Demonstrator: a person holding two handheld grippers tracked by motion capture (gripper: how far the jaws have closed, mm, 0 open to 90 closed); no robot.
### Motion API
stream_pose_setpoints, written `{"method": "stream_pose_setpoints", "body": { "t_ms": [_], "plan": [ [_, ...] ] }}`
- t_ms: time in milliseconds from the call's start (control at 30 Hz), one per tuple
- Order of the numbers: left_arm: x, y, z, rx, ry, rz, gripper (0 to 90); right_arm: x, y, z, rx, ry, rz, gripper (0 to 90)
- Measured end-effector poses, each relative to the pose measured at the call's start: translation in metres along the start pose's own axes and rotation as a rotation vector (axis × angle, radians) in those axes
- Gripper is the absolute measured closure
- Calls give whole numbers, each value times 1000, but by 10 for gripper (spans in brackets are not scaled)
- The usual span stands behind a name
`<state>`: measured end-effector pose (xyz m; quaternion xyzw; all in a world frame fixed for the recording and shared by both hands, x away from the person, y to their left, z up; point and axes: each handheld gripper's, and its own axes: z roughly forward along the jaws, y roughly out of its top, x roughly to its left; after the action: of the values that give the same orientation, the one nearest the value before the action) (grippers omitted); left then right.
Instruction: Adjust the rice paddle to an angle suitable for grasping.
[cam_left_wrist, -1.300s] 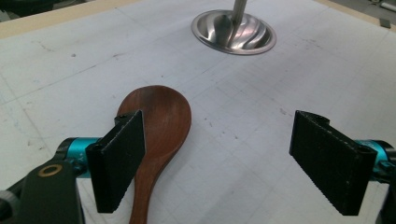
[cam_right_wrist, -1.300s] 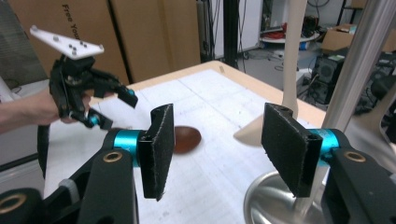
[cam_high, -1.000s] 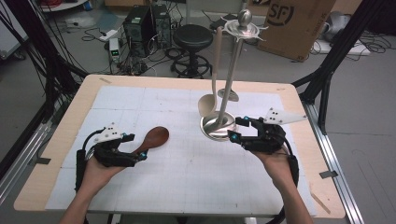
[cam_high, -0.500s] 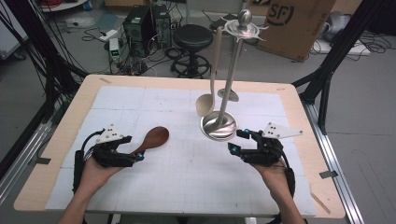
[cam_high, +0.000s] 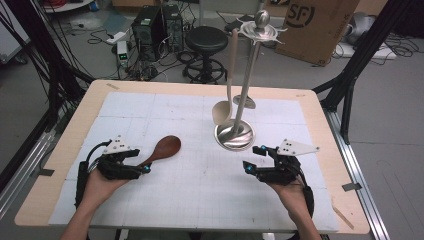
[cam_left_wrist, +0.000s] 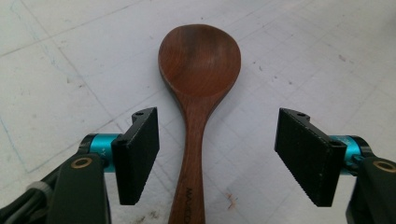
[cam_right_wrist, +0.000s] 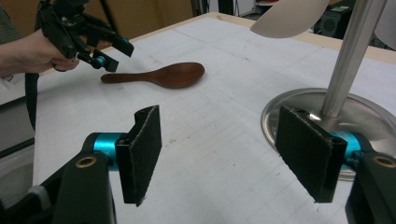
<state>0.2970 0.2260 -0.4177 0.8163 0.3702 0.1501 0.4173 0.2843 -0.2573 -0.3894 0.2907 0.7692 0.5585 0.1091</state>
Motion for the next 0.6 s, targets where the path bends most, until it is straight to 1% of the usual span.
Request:
{"method": "stream_pose_setpoints", "body": {
  "t_ms": [100,200,367,433,500,600],
  "plan": [
    [3,-2,0,3,-2,-12,350,0,-1,-1,-3,-5,2,309],
    [3,-3,2,17,-2,-3,382,-1,-3,-2,-4,-9,0,307],
    [4,-6,6,54,5,13,427,-2,-6,-2,4,-16,4,303],
    [6,-8,7,62,4,7,437,-3,-7,-3,1,-19,2,302],
    [7,-9,8,66,2,4,462,-3,-8,-4,2,-22,2,301],
    [9,-11,9,86,-3,3,504,-3,-10,-4,8,-26,8,298]
  ]
}}
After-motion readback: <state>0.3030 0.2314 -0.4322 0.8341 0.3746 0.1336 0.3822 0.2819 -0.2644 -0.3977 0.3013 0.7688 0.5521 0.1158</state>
